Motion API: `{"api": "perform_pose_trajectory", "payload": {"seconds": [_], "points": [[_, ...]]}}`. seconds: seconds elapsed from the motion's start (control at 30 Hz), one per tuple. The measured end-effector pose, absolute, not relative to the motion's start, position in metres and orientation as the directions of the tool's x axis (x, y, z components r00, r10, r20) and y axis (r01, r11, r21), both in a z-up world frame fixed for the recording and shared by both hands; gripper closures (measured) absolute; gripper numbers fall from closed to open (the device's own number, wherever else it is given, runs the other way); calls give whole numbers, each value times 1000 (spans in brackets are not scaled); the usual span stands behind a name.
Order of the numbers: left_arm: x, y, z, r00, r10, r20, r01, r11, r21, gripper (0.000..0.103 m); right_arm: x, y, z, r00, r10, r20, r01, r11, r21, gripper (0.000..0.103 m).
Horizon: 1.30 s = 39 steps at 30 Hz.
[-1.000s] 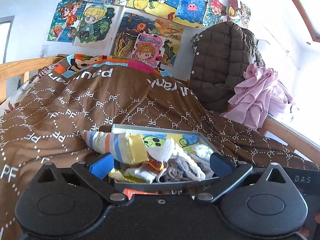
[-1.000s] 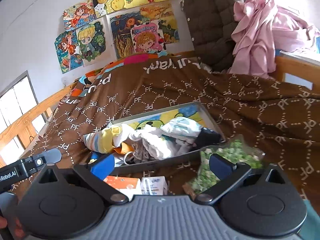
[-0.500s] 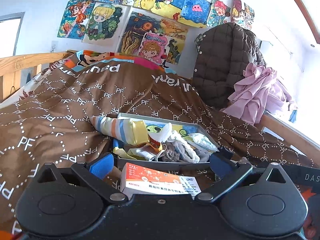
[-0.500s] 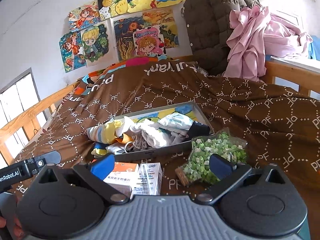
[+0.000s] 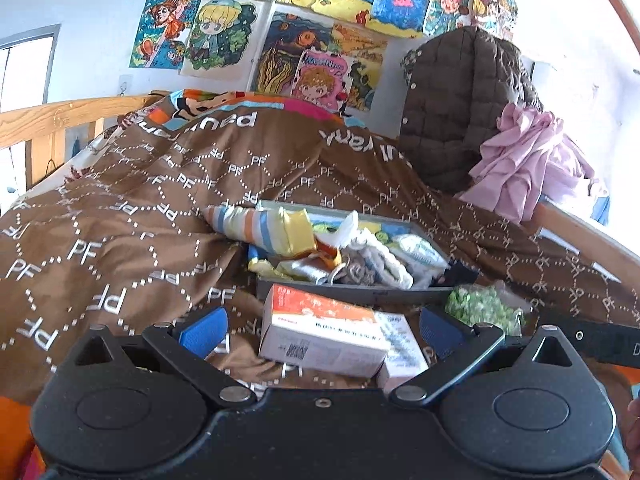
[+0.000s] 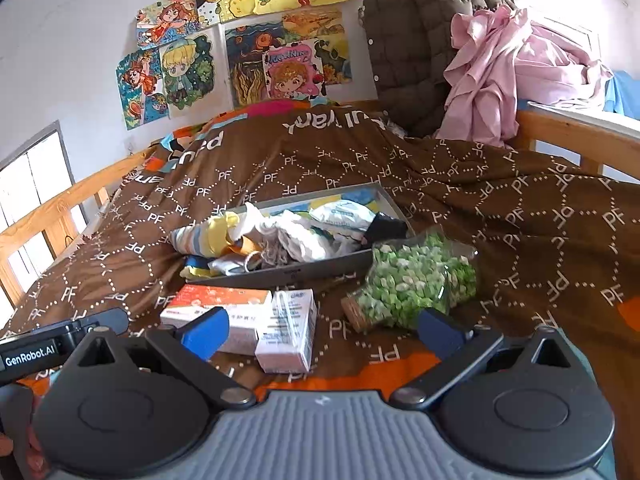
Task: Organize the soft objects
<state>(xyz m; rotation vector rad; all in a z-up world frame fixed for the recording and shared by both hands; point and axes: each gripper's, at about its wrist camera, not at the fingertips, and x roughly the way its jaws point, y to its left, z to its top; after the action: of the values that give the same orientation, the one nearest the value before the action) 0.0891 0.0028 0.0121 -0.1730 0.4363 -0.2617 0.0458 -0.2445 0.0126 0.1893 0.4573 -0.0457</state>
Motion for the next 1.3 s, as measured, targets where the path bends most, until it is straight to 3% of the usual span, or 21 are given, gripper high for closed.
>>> {"api": "perform_pose_trajectory", "payload": {"seconds": [0.57, 1.3], "points": [[74, -13, -11, 830, -269, -489, 216, 962, -165, 1, 30, -235, -7, 873, -105, -477, 161, 984, 79, 0], [72, -27, -23, 854, -195, -483, 191, 980, -58, 1, 40, -238, -23, 850, -125, -511, 176, 983, 52, 0]]}}
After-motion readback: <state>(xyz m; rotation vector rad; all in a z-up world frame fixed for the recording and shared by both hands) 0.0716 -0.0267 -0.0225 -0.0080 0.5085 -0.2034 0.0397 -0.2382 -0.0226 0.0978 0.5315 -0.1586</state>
